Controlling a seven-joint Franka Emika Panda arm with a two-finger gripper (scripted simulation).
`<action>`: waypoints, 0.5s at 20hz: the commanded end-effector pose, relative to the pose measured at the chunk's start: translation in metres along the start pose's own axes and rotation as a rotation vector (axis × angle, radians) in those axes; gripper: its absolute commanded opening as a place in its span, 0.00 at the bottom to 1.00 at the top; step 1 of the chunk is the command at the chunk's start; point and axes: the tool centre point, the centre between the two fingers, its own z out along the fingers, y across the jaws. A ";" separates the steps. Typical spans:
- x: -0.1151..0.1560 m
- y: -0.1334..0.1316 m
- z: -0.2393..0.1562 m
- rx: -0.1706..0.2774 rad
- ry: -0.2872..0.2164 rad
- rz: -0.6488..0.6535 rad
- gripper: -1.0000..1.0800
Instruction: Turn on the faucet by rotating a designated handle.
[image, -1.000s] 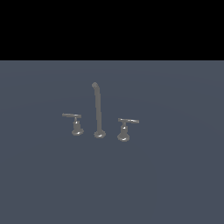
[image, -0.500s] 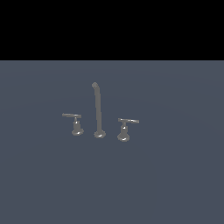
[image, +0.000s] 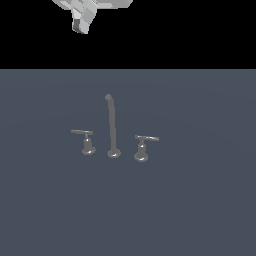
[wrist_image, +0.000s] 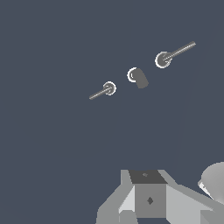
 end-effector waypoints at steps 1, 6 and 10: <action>0.010 -0.012 0.019 0.002 -0.011 0.081 0.00; 0.030 -0.032 0.057 -0.006 -0.019 0.242 0.00; 0.045 -0.046 0.089 -0.016 -0.010 0.372 0.00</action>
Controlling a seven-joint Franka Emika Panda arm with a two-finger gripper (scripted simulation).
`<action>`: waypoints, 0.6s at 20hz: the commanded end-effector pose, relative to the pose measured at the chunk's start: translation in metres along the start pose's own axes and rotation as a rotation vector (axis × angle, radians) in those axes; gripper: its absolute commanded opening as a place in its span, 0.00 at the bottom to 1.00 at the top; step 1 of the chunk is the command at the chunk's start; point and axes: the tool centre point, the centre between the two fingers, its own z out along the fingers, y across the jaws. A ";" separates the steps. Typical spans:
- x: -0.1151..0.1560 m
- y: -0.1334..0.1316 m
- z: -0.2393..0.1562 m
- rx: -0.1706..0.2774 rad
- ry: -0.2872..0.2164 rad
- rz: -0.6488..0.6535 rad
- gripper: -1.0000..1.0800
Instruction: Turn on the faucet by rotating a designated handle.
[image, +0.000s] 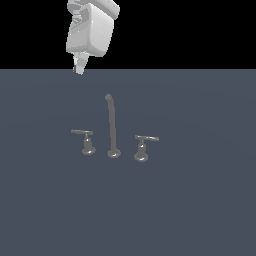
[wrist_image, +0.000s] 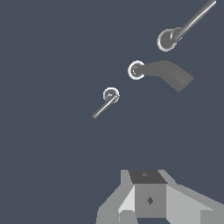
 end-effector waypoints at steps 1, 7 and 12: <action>0.007 -0.011 0.020 -0.004 0.008 0.083 0.00; 0.023 -0.032 0.067 -0.012 0.052 0.275 0.00; 0.038 -0.046 0.104 -0.009 0.109 0.428 0.00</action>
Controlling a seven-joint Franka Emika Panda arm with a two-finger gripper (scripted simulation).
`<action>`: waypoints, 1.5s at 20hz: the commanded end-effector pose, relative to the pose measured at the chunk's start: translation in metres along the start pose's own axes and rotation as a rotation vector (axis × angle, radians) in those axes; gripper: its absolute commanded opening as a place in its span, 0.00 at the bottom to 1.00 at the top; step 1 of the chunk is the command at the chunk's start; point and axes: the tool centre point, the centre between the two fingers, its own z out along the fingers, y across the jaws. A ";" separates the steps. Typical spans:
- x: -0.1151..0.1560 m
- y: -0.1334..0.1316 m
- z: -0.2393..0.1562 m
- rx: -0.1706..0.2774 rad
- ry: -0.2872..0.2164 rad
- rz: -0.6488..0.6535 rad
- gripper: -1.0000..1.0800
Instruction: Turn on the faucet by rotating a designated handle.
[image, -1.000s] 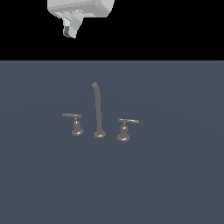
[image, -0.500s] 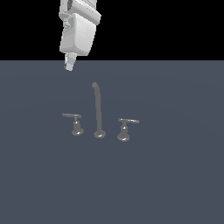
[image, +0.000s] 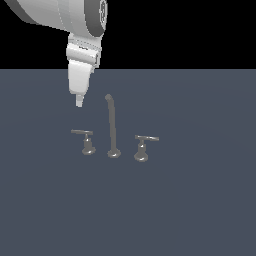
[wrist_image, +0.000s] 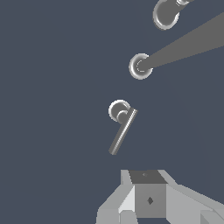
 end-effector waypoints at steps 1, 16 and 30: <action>0.003 -0.009 0.018 0.008 0.030 0.077 0.00; 0.018 -0.044 0.088 0.105 0.201 0.391 0.00; 0.013 -0.044 0.098 0.128 0.226 0.428 0.00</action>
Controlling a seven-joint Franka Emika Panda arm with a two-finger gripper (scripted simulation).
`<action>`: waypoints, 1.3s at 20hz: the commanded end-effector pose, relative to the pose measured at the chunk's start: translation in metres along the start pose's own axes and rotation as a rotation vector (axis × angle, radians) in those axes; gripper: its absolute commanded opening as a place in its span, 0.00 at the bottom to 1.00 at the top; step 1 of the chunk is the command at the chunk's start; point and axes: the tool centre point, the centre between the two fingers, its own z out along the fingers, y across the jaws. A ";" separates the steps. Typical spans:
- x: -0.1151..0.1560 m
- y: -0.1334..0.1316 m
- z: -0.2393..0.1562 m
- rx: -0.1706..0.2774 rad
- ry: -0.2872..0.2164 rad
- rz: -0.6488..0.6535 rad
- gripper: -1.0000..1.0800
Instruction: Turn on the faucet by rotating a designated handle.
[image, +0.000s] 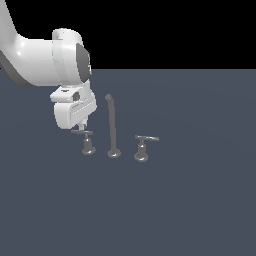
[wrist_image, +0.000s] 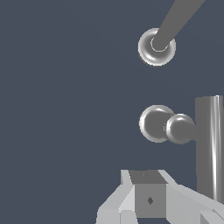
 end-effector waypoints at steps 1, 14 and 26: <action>-0.005 0.008 0.000 0.000 0.000 -0.002 0.00; -0.011 0.037 0.000 0.007 0.002 0.003 0.00; -0.013 0.064 0.000 0.010 0.000 -0.006 0.00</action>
